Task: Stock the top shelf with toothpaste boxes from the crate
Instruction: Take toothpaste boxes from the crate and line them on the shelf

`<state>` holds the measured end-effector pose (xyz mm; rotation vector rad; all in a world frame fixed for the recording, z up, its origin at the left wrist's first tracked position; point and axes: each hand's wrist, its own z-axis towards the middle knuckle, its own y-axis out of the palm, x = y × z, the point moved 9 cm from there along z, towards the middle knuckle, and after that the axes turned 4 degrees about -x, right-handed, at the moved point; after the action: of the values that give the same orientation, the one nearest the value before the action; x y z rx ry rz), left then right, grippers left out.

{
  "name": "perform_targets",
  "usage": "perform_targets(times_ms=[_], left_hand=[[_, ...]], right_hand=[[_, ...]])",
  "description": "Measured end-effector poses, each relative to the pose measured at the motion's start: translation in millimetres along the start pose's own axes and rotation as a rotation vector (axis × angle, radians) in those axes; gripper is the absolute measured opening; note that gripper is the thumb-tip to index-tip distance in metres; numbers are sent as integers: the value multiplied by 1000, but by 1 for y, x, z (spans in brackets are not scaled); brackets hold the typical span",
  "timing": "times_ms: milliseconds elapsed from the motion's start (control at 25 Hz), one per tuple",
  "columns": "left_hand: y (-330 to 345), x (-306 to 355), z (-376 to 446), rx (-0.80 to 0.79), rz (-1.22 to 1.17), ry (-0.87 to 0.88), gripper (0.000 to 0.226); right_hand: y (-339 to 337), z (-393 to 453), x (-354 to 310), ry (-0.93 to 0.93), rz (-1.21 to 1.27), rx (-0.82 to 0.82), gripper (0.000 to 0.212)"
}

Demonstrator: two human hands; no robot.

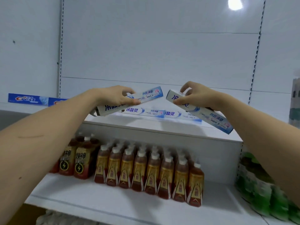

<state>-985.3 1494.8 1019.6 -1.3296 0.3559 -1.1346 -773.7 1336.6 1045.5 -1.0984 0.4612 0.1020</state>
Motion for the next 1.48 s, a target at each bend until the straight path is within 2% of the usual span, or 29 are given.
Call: perform_targets(times_ms=[120, 320, 640, 880, 1040, 1240, 1480], left_hand=[[17, -1, 52, -43, 42, -10, 45], [45, -12, 110, -147, 142, -85, 52], [50, -40, 140, -386, 278, -223, 49], [42, -58, 138, -403, 303, -317, 53], [41, -61, 135, -376, 303, -328, 55], [36, -59, 119, -291, 304, -321, 59], [24, -31, 76, -119, 232, -237, 61]], right_hand=[[2, 44, 38, 23, -157, -57, 50], [25, 98, 75, 18, -307, -190, 52], [72, 135, 66, -30, -407, -384, 56], [90, 150, 45, -101, -448, -351, 59], [83, 144, 55, -47, -509, -343, 60], [73, 125, 59, -23, -559, -156, 58], [49, 79, 27, -40, -467, -8, 42]])
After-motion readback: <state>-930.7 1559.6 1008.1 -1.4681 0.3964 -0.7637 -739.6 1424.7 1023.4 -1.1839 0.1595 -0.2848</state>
